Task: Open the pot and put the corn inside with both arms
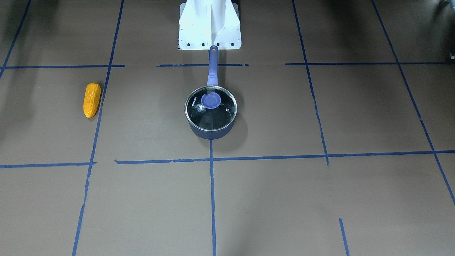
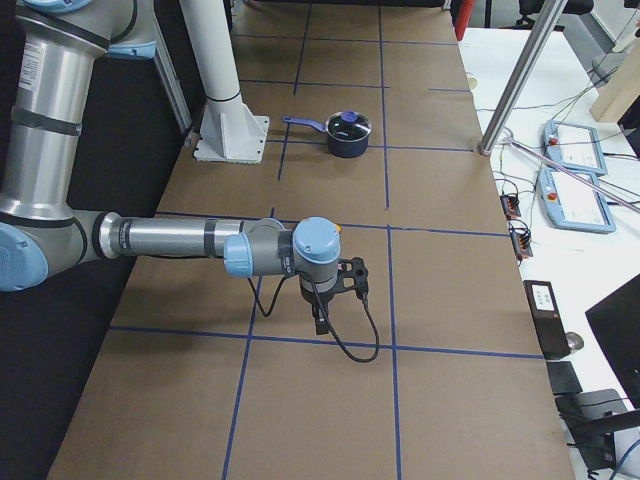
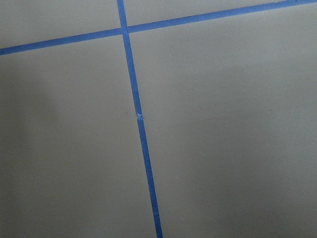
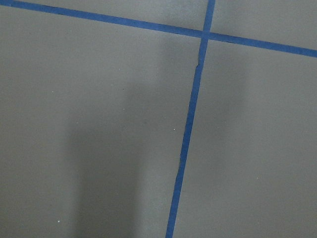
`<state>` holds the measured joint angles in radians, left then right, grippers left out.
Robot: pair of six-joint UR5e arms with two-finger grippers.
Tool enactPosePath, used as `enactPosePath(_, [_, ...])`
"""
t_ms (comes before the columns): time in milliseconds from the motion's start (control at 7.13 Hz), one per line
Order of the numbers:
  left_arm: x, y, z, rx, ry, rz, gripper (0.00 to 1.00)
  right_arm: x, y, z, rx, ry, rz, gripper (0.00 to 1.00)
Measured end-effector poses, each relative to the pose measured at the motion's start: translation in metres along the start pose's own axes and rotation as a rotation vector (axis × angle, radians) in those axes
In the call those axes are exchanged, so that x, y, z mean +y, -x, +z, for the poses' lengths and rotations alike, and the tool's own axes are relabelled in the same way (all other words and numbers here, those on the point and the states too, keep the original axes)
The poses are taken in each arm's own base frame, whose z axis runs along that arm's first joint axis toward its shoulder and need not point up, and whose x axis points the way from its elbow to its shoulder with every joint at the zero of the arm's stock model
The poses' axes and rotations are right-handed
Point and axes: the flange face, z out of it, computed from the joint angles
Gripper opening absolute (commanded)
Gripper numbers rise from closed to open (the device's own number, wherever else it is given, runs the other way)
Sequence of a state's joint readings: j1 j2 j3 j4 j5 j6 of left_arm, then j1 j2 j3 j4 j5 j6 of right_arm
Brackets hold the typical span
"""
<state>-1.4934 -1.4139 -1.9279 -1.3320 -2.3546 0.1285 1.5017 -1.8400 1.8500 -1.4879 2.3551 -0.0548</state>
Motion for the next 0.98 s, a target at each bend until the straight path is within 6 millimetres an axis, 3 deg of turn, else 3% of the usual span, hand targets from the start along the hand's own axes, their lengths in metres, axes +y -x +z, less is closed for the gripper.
enactPosePath(701, [0.001, -0.010, -0.005, 0.009, -0.024, 0.027, 1.00, 0.000, 0.000, 0.000, -0.001, 0.000, 0.000, 1.00])
enactPosePath(841, [-0.010, -0.033, -0.006, 0.047, -0.046, 0.022, 1.00, 0.000, 0.000, 0.000, -0.001, 0.000, -0.001, 1.00])
enactPosePath(981, [-0.030, -0.074, -0.004, 0.089, -0.059, 0.006, 1.00, 0.000, 0.000, 0.000, -0.001, -0.001, -0.003, 1.00])
